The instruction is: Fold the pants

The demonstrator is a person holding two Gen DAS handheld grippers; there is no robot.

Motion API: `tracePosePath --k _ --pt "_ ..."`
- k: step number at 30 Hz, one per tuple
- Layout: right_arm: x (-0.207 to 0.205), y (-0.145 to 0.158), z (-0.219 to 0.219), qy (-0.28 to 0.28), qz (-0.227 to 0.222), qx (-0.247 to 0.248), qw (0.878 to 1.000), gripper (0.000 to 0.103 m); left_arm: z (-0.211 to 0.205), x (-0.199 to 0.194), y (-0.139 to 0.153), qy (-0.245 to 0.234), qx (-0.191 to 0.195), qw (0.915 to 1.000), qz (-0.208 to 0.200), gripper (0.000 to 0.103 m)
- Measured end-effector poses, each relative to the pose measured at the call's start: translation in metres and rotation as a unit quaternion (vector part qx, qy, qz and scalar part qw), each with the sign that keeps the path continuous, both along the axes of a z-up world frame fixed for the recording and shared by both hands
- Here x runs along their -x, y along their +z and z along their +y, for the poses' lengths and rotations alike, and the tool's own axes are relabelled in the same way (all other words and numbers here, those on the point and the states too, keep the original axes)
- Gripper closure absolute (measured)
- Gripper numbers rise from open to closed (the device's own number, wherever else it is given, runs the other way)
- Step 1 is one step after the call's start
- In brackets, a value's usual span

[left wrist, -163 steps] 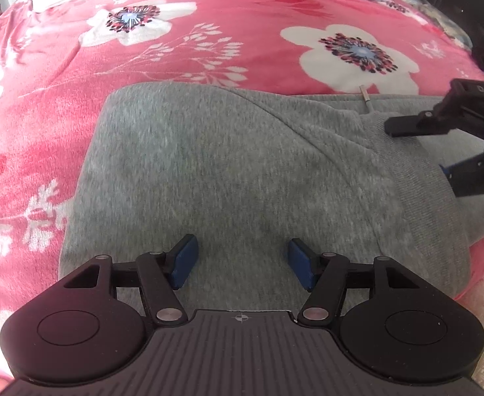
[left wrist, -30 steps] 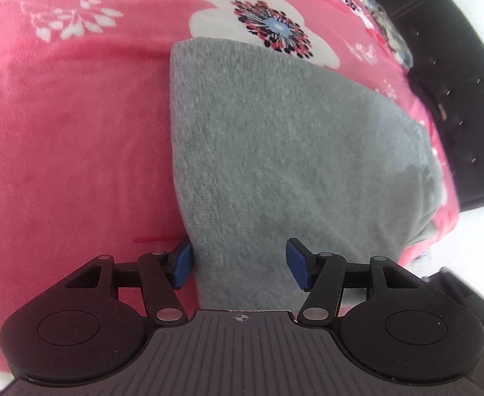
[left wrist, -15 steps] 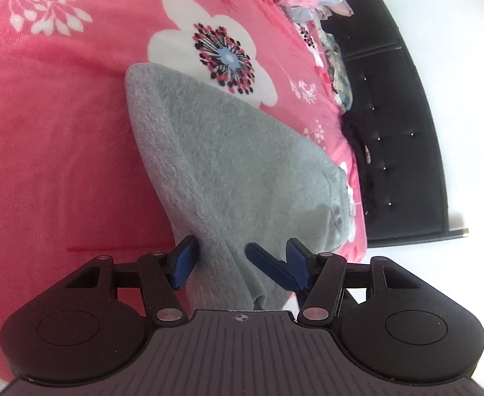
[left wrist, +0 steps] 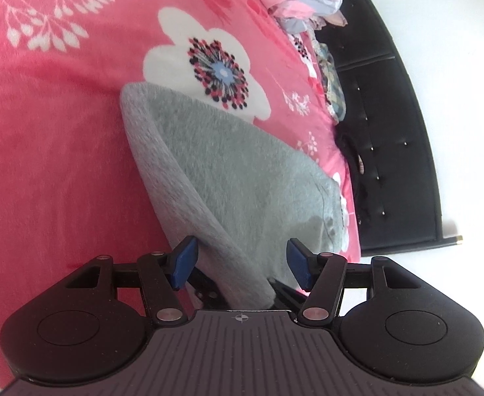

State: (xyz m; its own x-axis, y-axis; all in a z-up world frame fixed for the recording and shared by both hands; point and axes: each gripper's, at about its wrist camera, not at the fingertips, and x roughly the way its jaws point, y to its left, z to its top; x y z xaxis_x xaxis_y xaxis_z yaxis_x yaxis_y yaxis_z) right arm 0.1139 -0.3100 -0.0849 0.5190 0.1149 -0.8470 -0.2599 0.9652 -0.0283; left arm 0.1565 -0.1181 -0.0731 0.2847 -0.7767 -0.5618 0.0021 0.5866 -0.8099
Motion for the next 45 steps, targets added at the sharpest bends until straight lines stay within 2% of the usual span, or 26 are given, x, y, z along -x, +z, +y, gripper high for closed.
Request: tracePosePath --k 4,7,12,16,17,18,19,21,22,24,25,29,33,36,39,41,45 --pt "-0.002 0.002 -0.01 -0.03 0.005 -0.041 0.999 0.0 0.014 -0.008 -0.008 0.04 -0.002 0.999 0.02 0.0" --pt "0.0 0.001 -0.017 -0.047 0.004 -0.067 0.997 0.0 0.015 -0.023 -0.02 0.057 -0.02 0.9973 0.041 0.0" --pt "0.008 0.004 -0.032 -0.075 0.0 -0.114 0.991 0.0 -0.005 -0.053 -0.035 0.037 -0.056 0.9963 0.053 0.0" --pt "0.014 0.005 -0.042 -0.095 -0.001 -0.149 0.984 0.0 -0.034 -0.062 -0.031 -0.004 -0.117 0.9929 0.021 0.0" --pt "0.014 0.005 -0.044 -0.099 0.001 -0.156 0.983 0.0 -0.044 -0.062 -0.028 -0.02 -0.154 0.9878 0.001 0.0" --pt "0.015 0.005 -0.046 -0.102 0.003 -0.163 0.981 0.0 -0.055 -0.06 -0.024 -0.035 -0.199 0.979 -0.025 0.0" --pt "0.014 0.004 -0.047 -0.103 0.005 -0.169 0.98 0.0 -0.067 -0.056 -0.018 -0.051 -0.254 0.9636 -0.065 0.0" --pt "0.013 0.006 -0.05 -0.103 0.005 -0.176 0.979 0.0 -0.087 -0.043 -0.009 -0.074 -0.326 0.9334 -0.132 0.0" --pt "0.013 0.008 -0.05 -0.099 0.003 -0.179 0.979 0.0 -0.093 -0.036 -0.006 -0.08 -0.353 0.9189 -0.157 0.0" --pt "0.017 0.014 -0.046 -0.086 -0.005 -0.178 0.98 0.0 -0.099 -0.026 0.002 -0.08 -0.385 0.8991 -0.192 0.0" --pt "0.019 0.017 -0.042 -0.078 -0.009 -0.173 0.982 0.0 -0.098 -0.025 0.005 -0.073 -0.389 0.8969 -0.198 0.0" --pt "0.033 0.035 -0.025 -0.054 -0.031 -0.166 0.984 0.0 -0.082 -0.026 0.018 -0.051 -0.388 0.8993 -0.195 0.0" --pt "0.036 0.046 0.001 -0.02 -0.027 -0.203 0.979 0.0 -0.058 -0.018 0.035 -0.029 -0.42 0.8851 -0.198 0.0" --pt "0.038 0.054 0.038 0.026 -0.021 -0.225 0.974 0.0 -0.02 -0.013 0.046 -0.001 -0.442 0.8772 -0.187 0.0" --pt "0.041 0.061 0.084 0.084 -0.006 -0.255 0.963 0.0 0.031 -0.001 0.054 0.034 -0.47 0.8663 -0.166 0.0" --pt "0.045 0.066 0.115 0.125 0.008 -0.276 0.953 0.0 0.068 0.011 0.059 0.064 -0.489 0.8575 -0.147 0.0" --pt "0.056 0.068 0.169 0.194 0.041 -0.31 0.93 0.0 0.137 0.038 0.064 0.123 -0.508 0.8467 -0.098 0.0"
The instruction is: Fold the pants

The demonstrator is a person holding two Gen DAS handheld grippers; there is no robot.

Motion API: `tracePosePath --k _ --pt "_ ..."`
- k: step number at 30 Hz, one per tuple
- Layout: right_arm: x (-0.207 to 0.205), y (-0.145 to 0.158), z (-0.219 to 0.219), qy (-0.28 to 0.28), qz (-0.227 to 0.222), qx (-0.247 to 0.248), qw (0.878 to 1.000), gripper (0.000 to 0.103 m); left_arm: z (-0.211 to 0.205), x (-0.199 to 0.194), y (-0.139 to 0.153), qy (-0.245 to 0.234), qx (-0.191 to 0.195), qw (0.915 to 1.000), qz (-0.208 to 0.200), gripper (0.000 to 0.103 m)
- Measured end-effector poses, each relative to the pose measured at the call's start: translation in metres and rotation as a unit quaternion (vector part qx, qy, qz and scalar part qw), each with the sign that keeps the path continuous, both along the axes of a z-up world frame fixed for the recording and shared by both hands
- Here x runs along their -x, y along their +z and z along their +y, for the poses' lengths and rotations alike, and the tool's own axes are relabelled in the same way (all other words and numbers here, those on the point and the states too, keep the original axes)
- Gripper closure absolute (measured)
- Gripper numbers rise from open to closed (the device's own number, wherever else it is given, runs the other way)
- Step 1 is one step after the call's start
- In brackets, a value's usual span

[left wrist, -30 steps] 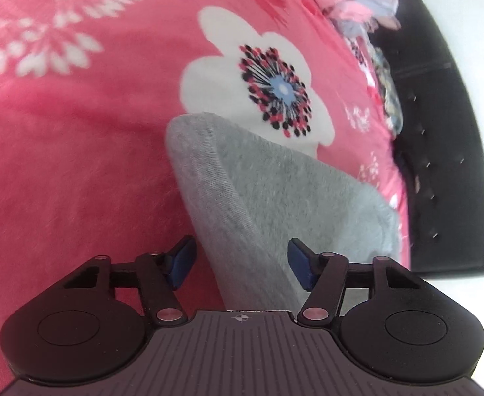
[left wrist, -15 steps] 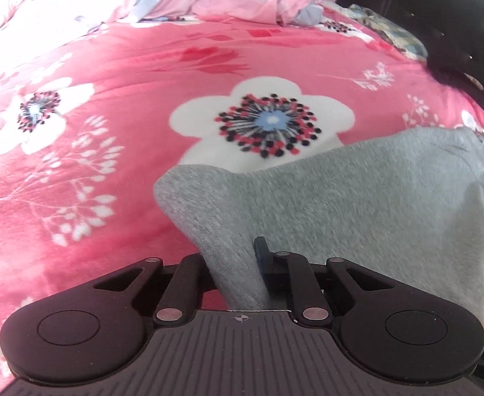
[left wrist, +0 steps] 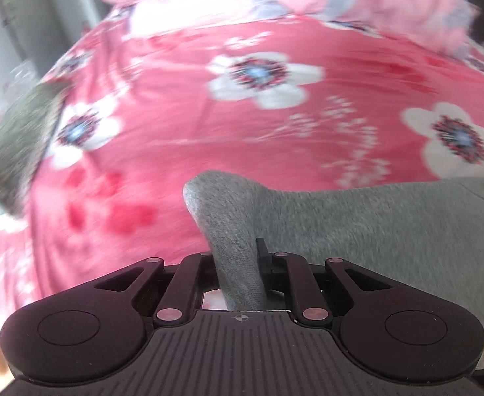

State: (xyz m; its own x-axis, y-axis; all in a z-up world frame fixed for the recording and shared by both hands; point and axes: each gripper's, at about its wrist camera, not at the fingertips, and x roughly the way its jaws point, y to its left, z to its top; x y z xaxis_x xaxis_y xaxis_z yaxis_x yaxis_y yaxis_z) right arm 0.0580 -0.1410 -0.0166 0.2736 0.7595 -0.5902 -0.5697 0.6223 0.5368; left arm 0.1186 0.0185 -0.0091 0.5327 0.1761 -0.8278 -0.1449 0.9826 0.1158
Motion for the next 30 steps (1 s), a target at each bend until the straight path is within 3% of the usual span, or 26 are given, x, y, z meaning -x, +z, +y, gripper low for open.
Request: tracePosePath --k 3,6,8,11,15,17,19,21,24,27,30 --pt "0.006 -0.004 0.015 0.02 0.008 -0.005 1.0 0.0 0.022 0.011 -0.003 0.036 0.007 0.9992 0.013 0.0" --pt "0.005 -0.001 -0.005 -0.011 0.006 -0.016 1.0 0.0 0.01 0.008 0.006 0.031 0.018 0.9994 -0.001 0.0" --pt "-0.001 0.007 -0.034 -0.058 -0.004 -0.015 0.998 0.0 -0.01 0.003 0.022 0.005 0.035 0.9992 -0.019 0.0" --pt "-0.018 0.015 -0.099 -0.151 -0.01 -0.013 0.988 0.0 -0.04 0.003 0.055 -0.039 0.094 0.9926 -0.066 0.0" --pt "-0.032 -0.009 -0.203 -0.283 0.031 -0.025 0.958 0.0 -0.081 0.022 0.082 -0.113 0.143 0.9742 -0.133 0.0" --pt "-0.027 -0.027 -0.236 -0.329 0.058 -0.018 0.942 0.0 -0.097 0.026 0.073 -0.137 0.143 0.9731 -0.118 0.0" --pt "-0.017 -0.042 -0.258 -0.355 0.076 -0.011 0.932 0.0 -0.111 0.025 0.047 -0.155 0.136 0.9756 -0.076 0.0" --pt "-0.012 -0.048 -0.263 -0.365 0.077 -0.015 0.928 0.0 -0.121 0.028 0.02 -0.168 0.133 0.9761 -0.037 0.0" --pt "-0.003 -0.036 -0.262 -0.373 0.042 -0.03 0.927 0.0 -0.125 0.032 -0.013 -0.178 0.159 0.971 0.009 0.0" --pt "0.008 -0.027 -0.273 -0.397 0.017 -0.039 0.917 0.0 -0.129 0.036 -0.03 -0.18 0.172 0.9681 0.03 0.0" --pt "0.002 -0.06 -0.29 -0.429 0.067 -0.044 0.9 0.0 -0.13 0.038 -0.041 -0.176 0.174 0.9682 0.036 0.0"
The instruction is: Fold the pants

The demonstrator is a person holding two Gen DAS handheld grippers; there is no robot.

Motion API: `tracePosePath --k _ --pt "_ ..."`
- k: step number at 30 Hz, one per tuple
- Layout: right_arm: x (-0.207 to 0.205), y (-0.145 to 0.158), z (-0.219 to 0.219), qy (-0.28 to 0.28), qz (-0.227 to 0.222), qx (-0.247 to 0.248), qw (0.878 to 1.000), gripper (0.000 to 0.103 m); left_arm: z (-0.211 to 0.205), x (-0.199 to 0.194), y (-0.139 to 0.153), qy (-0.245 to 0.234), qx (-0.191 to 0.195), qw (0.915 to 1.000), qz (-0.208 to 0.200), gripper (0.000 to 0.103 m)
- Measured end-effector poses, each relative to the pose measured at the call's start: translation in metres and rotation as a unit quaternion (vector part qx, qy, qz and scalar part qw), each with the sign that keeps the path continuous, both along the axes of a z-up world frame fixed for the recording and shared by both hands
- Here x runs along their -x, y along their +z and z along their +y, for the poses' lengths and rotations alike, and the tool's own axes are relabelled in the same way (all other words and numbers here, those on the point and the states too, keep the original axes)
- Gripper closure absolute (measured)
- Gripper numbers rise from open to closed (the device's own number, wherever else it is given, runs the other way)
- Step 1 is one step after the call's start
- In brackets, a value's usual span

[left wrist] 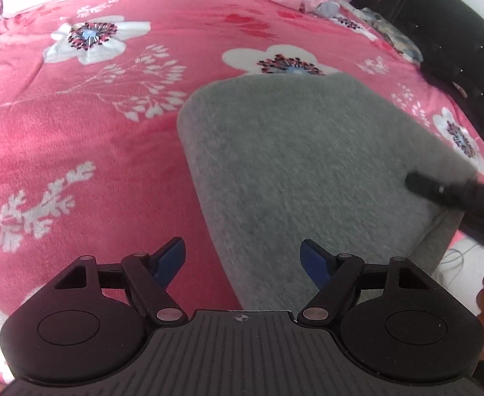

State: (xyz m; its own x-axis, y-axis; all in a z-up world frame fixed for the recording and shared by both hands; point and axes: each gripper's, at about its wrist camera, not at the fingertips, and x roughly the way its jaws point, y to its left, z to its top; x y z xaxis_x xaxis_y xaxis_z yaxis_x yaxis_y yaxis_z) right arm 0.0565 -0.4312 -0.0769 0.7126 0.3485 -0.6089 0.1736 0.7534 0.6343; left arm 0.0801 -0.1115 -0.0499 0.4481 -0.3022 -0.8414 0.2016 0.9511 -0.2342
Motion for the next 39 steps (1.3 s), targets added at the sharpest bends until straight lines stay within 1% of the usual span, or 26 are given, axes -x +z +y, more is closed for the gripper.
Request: tracePosePath --k 2,3,4,6,8,9,12,13,15,17,18,19,21,22,23,26,27,29,32,34,36,38,39 --pt "0.006 -0.022 -0.001 0.0 0.033 -0.015 0.999 0.0 0.001 -0.001 -0.006 0.002 0.005 1.0 0.005 0.0" --pt "0.014 -0.028 -0.002 0.0 0.033 -0.028 0.999 0.0 0.002 -0.002 -0.009 0.002 0.006 0.9999 0.008 0.0" --pt "0.017 -0.027 -0.003 0.003 0.03 -0.037 0.999 0.0 0.001 -0.004 -0.011 0.002 0.006 0.9999 0.011 0.0" --pt "0.019 -0.019 -0.01 0.005 0.031 -0.037 0.999 0.0 0.003 -0.007 -0.013 0.003 0.006 0.9999 0.011 0.0" --pt "0.022 -0.004 -0.02 -0.008 0.031 -0.012 0.999 0.0 0.005 -0.011 -0.013 0.006 0.006 0.9999 0.009 0.0" --pt "0.026 0.008 -0.026 -0.026 0.022 0.015 0.999 0.0 0.005 -0.013 -0.013 0.007 0.005 0.9999 0.008 0.0" --pt "0.033 0.036 -0.038 -0.064 -0.012 0.068 0.996 0.0 0.004 -0.017 -0.013 0.01 -0.006 0.9999 0.0 0.0" --pt "0.031 0.042 -0.036 -0.062 -0.022 0.075 0.995 0.0 0.003 -0.018 -0.014 0.01 -0.01 0.9999 -0.001 0.0" --pt "0.02 0.048 -0.023 -0.028 -0.039 0.076 0.996 0.0 0.001 -0.02 -0.017 0.013 -0.021 0.9997 0.001 0.0" --pt "0.004 0.043 -0.004 0.012 -0.039 0.08 0.996 0.0 0.0 -0.022 -0.021 0.018 -0.024 0.9996 0.005 0.0" --pt "-0.004 0.035 0.006 0.028 -0.03 0.086 0.995 0.0 0.0 -0.023 -0.023 0.021 -0.024 0.9995 0.007 0.0" --pt "-0.012 0.025 0.013 0.037 -0.017 0.097 0.994 0.0 0.0 -0.023 -0.024 0.022 -0.024 0.9994 0.008 0.0" --pt "-0.029 -0.005 0.022 0.046 0.038 0.126 0.99 0.0 0.001 -0.024 -0.028 0.023 -0.022 0.9995 0.009 0.0" --pt "-0.033 -0.016 0.024 0.045 0.053 0.133 0.989 0.0 0.001 -0.025 -0.029 0.02 -0.018 0.9996 0.011 0.0" --pt "-0.033 -0.017 0.023 0.043 0.052 0.132 0.989 0.0 0.002 -0.025 -0.03 0.019 -0.014 0.9997 0.012 0.0" --pt "-0.028 0.001 0.017 0.038 0.055 0.114 0.991 0.0 0.004 -0.018 -0.021 0.012 -0.022 0.9997 0.002 0.0" --pt "-0.022 0.008 0.014 0.037 0.057 0.1 0.993 0.0 0.005 -0.013 -0.016 0.008 -0.015 0.9998 -0.005 0.0" --pt "-0.011 0.018 0.008 0.041 0.058 0.061 0.996 0.0 0.008 -0.004 -0.006 -0.006 0.005 0.9999 -0.013 0.0" --pt "0.007 0.026 0.004 0.056 0.078 -0.009 0.995 0.0 0.002 0.011 0.002 -0.038 0.01 0.9991 -0.017 0.0" --pt "0.017 0.022 0.009 0.067 0.102 -0.055 0.991 0.0 -0.007 0.02 0.001 -0.062 0.003 0.998 -0.012 0.0" --pt "0.023 0.013 0.017 0.076 0.136 -0.093 0.983 0.0 -0.018 0.029 -0.005 -0.077 -0.014 0.9969 -0.008 0.0" --pt "0.027 0.003 0.028 0.088 0.16 -0.114 0.977 0.0 -0.026 0.037 -0.011 -0.081 -0.041 0.9958 -0.013 0.0" --pt "0.028 -0.001 0.033 0.091 0.17 -0.123 0.973 0.0 -0.029 0.041 -0.013 -0.082 -0.048 0.9954 -0.014 0.0"
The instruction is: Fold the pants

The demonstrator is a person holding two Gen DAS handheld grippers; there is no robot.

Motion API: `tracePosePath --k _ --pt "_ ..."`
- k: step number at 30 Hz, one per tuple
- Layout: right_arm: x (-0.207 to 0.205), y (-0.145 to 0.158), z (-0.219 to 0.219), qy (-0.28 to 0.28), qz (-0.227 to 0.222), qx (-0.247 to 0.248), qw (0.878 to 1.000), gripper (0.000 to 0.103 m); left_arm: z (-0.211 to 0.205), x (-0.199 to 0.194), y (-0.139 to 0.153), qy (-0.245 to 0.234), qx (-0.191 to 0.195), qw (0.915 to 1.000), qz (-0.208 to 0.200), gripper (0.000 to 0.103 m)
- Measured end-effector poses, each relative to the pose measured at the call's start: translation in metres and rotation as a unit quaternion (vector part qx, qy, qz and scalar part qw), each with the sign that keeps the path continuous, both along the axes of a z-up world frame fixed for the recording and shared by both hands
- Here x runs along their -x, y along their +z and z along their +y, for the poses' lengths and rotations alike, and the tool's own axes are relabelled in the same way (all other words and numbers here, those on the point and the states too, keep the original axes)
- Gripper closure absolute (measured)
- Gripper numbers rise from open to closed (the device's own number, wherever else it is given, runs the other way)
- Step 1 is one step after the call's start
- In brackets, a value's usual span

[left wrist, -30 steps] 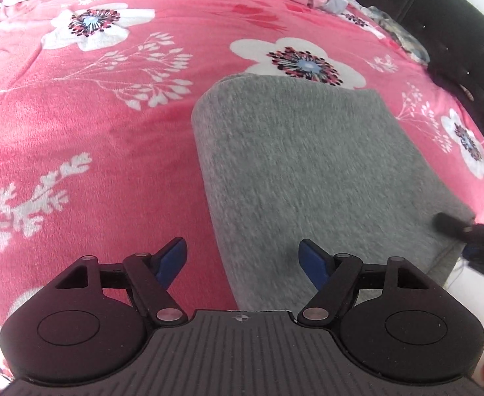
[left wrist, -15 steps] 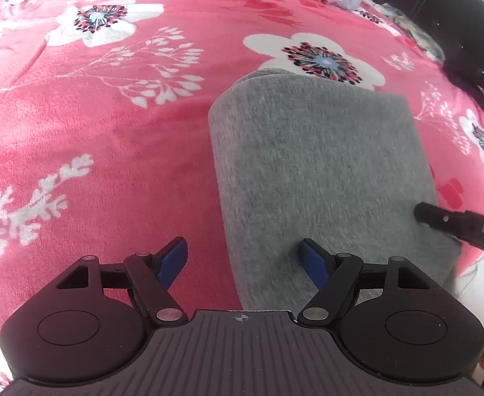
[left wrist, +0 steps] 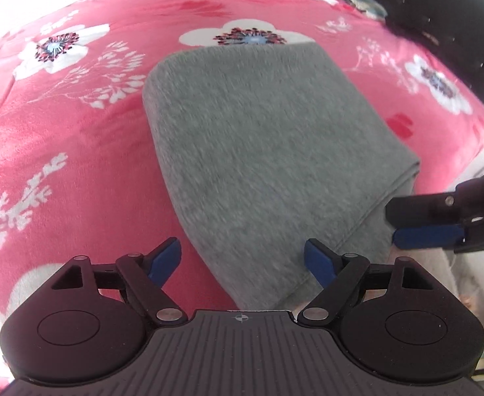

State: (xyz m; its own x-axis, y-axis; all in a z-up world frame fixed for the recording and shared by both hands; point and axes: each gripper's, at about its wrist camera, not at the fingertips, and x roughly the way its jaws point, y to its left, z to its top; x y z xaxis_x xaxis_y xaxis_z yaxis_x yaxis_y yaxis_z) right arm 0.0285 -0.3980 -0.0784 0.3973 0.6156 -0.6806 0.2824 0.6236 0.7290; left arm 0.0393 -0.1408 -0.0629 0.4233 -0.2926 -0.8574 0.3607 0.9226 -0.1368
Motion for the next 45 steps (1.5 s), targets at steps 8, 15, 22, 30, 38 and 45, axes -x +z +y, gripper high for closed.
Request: tracePosePath --k 8,15,22,30,38,45 --pt "-0.004 -0.023 0.003 -0.042 0.06 -0.036 0.997 0.0 -0.005 0.007 -0.003 -0.004 -0.018 0.9997 -0.014 0.0" --pt "-0.002 -0.011 0.002 -0.039 0.049 -0.028 0.998 0.0 -0.005 0.007 -0.002 -0.003 -0.019 0.9997 -0.016 0.0" --pt "0.001 0.006 0.004 -0.038 0.019 -0.029 0.999 0.0 -0.003 0.007 -0.003 0.0 -0.016 0.9998 -0.014 0.0" --pt "-0.009 -0.03 0.018 -0.044 0.069 -0.049 0.995 0.0 0.011 0.011 -0.003 -0.007 0.019 0.9998 -0.007 0.0" --pt "-0.007 -0.043 0.022 -0.06 0.075 -0.058 0.994 0.0 0.014 0.022 -0.007 -0.049 0.033 0.9983 0.007 0.0" --pt "-0.015 -0.05 0.02 -0.064 0.054 -0.065 0.994 0.0 -0.001 0.026 -0.006 -0.08 0.013 0.9967 -0.009 0.0"
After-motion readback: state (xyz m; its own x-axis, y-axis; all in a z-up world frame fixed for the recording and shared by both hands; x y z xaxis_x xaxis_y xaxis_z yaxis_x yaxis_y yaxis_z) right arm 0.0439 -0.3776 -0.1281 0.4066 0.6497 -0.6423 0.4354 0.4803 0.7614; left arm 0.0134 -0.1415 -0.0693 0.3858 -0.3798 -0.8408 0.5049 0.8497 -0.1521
